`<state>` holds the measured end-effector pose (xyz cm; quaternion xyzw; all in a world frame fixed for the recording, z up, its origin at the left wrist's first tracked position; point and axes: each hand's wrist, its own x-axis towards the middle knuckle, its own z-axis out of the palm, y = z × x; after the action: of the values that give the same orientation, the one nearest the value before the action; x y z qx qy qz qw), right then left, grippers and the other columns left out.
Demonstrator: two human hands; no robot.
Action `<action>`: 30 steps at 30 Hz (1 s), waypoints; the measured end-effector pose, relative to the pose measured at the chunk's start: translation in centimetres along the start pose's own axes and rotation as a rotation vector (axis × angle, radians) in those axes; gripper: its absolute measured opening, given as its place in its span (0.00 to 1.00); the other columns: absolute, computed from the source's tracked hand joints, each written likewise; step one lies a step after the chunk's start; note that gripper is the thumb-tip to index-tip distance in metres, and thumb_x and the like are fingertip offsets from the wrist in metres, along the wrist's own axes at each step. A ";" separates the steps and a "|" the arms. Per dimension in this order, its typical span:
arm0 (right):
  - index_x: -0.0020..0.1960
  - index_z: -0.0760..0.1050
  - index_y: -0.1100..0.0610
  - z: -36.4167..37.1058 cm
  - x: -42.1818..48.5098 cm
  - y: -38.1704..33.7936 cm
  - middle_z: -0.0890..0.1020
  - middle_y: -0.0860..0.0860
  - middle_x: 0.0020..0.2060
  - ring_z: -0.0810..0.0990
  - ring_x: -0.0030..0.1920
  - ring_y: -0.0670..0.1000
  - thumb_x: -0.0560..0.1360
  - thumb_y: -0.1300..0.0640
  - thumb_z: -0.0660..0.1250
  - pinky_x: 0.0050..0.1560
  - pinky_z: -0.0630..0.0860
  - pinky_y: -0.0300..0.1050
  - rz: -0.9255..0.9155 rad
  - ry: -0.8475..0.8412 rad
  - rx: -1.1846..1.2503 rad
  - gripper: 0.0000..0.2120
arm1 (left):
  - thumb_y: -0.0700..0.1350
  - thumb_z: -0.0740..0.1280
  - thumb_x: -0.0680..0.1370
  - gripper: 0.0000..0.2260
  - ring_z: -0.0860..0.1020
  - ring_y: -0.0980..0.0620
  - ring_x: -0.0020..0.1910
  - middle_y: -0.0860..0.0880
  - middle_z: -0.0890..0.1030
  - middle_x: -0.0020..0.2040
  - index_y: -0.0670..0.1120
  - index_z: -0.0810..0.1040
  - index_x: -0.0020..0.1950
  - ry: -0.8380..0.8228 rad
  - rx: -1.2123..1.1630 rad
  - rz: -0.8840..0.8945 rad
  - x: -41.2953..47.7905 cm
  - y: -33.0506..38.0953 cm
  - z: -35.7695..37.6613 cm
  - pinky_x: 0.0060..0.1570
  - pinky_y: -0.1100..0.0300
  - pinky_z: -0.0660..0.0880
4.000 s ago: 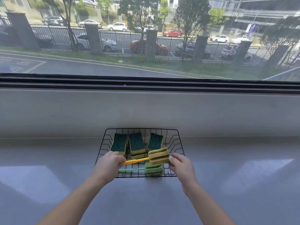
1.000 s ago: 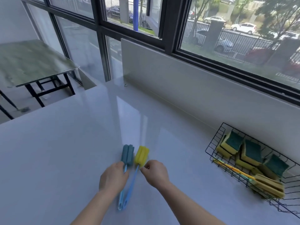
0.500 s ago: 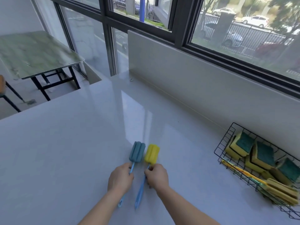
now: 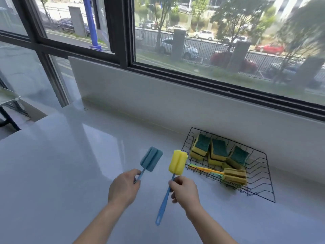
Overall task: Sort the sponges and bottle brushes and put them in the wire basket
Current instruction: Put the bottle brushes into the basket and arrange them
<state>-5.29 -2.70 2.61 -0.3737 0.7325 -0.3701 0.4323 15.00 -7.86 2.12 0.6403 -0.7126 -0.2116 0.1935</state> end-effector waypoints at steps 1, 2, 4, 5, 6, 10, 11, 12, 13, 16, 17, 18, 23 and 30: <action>0.45 0.80 0.62 -1.8 0.0 0.2 0.82 0.56 0.35 0.78 0.30 0.51 0.76 0.60 0.67 0.33 0.79 0.46 0.004 0.040 0.026 0.06 | 0.47 0.63 0.78 0.10 0.78 0.52 0.40 0.54 0.79 0.42 0.57 0.78 0.57 -0.001 0.008 0.046 0.6 1.6 0.5 0.38 0.57 0.75; 0.45 0.80 0.62 -3.5 0.0 0.4 0.82 0.55 0.34 0.78 0.30 0.51 0.76 0.60 0.67 0.33 0.79 0.47 0.008 0.078 0.050 0.05 | 0.47 0.63 0.78 0.10 0.78 0.51 0.41 0.54 0.80 0.43 0.57 0.78 0.57 -0.004 0.016 0.093 1.3 3.2 1.0 0.40 0.57 0.76; 0.45 0.80 0.61 -6.9 0.0 1.0 0.82 0.56 0.34 0.78 0.30 0.50 0.77 0.60 0.67 0.33 0.79 0.47 0.008 0.154 0.089 0.06 | 0.47 0.63 0.77 0.11 0.78 0.49 0.45 0.54 0.81 0.45 0.58 0.77 0.58 -0.018 0.047 0.184 2.6 6.4 2.2 0.41 0.56 0.75; 0.44 0.80 0.61 -8.5 0.0 1.4 0.83 0.57 0.35 0.78 0.29 0.50 0.77 0.60 0.67 0.32 0.79 0.46 0.006 0.192 0.101 0.06 | 0.47 0.63 0.77 0.12 0.79 0.48 0.47 0.53 0.81 0.47 0.58 0.77 0.59 -0.026 0.068 0.228 3.3 8.1 2.9 0.42 0.56 0.74; 0.44 0.81 0.61 -10.1 0.0 1.8 0.83 0.58 0.36 0.79 0.29 0.49 0.77 0.60 0.67 0.32 0.80 0.46 0.005 0.228 0.111 0.06 | 0.47 0.63 0.78 0.12 0.79 0.48 0.48 0.53 0.82 0.48 0.58 0.77 0.60 -0.034 0.089 0.273 4.0 9.7 3.6 0.42 0.56 0.74; 0.42 0.81 0.59 -15.2 0.1 4.0 0.83 0.57 0.33 0.79 0.29 0.48 0.77 0.60 0.68 0.31 0.80 0.45 0.025 0.339 0.179 0.06 | 0.45 0.62 0.78 0.11 0.78 0.47 0.46 0.52 0.81 0.48 0.57 0.78 0.57 -0.061 0.152 0.450 6.7 15.6 6.6 0.39 0.54 0.75; 0.42 0.81 0.58 -16.3 0.2 4.5 0.82 0.54 0.31 0.79 0.28 0.47 0.77 0.60 0.68 0.31 0.80 0.44 0.036 0.361 0.205 0.06 | 0.45 0.62 0.78 0.10 0.78 0.48 0.45 0.52 0.80 0.46 0.56 0.78 0.55 -0.074 0.169 0.484 7.5 16.9 7.5 0.38 0.53 0.76; 0.41 0.82 0.58 -17.4 0.3 5.1 0.81 0.52 0.29 0.78 0.28 0.47 0.77 0.59 0.69 0.31 0.80 0.43 0.046 0.378 0.231 0.07 | 0.43 0.61 0.77 0.10 0.77 0.48 0.44 0.52 0.79 0.45 0.55 0.79 0.54 -0.088 0.191 0.515 8.1 18.2 8.3 0.38 0.52 0.77; 0.41 0.82 0.58 -18.4 0.4 5.6 0.80 0.51 0.28 0.78 0.27 0.47 0.77 0.59 0.69 0.30 0.79 0.43 0.057 0.390 0.255 0.07 | 0.42 0.61 0.77 0.11 0.77 0.48 0.44 0.52 0.79 0.44 0.54 0.79 0.54 -0.101 0.220 0.546 8.8 19.4 9.3 0.38 0.52 0.77; 0.40 0.81 0.61 -21.1 0.8 7.0 0.79 0.51 0.27 0.77 0.27 0.48 0.78 0.60 0.70 0.29 0.77 0.44 0.076 0.399 0.312 0.08 | 0.39 0.60 0.77 0.13 0.74 0.49 0.42 0.53 0.75 0.41 0.55 0.78 0.54 -0.116 0.361 0.650 10.8 22.4 12.2 0.35 0.55 0.71; 0.40 0.82 0.62 -21.9 1.0 7.3 0.79 0.52 0.27 0.76 0.27 0.49 0.77 0.61 0.70 0.29 0.77 0.44 0.077 0.402 0.327 0.08 | 0.38 0.60 0.77 0.14 0.72 0.49 0.41 0.53 0.74 0.40 0.55 0.78 0.55 -0.121 0.400 0.685 11.3 23.2 13.2 0.34 0.55 0.68; 0.40 0.82 0.62 -22.5 1.1 7.6 0.79 0.52 0.27 0.77 0.27 0.49 0.77 0.61 0.71 0.29 0.77 0.45 0.077 0.407 0.341 0.08 | 0.38 0.61 0.77 0.14 0.71 0.49 0.41 0.53 0.73 0.40 0.55 0.77 0.56 -0.132 0.430 0.716 11.8 23.7 14.1 0.34 0.56 0.66; 0.41 0.83 0.61 -24.8 2.1 8.4 0.79 0.52 0.26 0.78 0.28 0.49 0.77 0.62 0.71 0.30 0.79 0.45 0.069 0.446 0.386 0.07 | 0.36 0.63 0.76 0.15 0.67 0.50 0.38 0.53 0.70 0.39 0.54 0.78 0.55 -0.185 0.528 0.772 13.2 24.3 17.5 0.36 0.56 0.62; 0.41 0.83 0.61 -24.7 3.0 8.2 0.81 0.53 0.28 0.79 0.29 0.50 0.78 0.63 0.70 0.30 0.80 0.45 0.029 0.469 0.447 0.07 | 0.35 0.66 0.74 0.18 0.74 0.47 0.41 0.53 0.74 0.39 0.56 0.79 0.56 -0.177 0.508 0.766 13.1 23.6 20.0 0.38 0.55 0.66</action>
<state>-30.67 3.74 3.18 -0.1635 0.7180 -0.5914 0.3285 -16.95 -17.71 -1.59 0.3377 -0.9407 0.0022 0.0334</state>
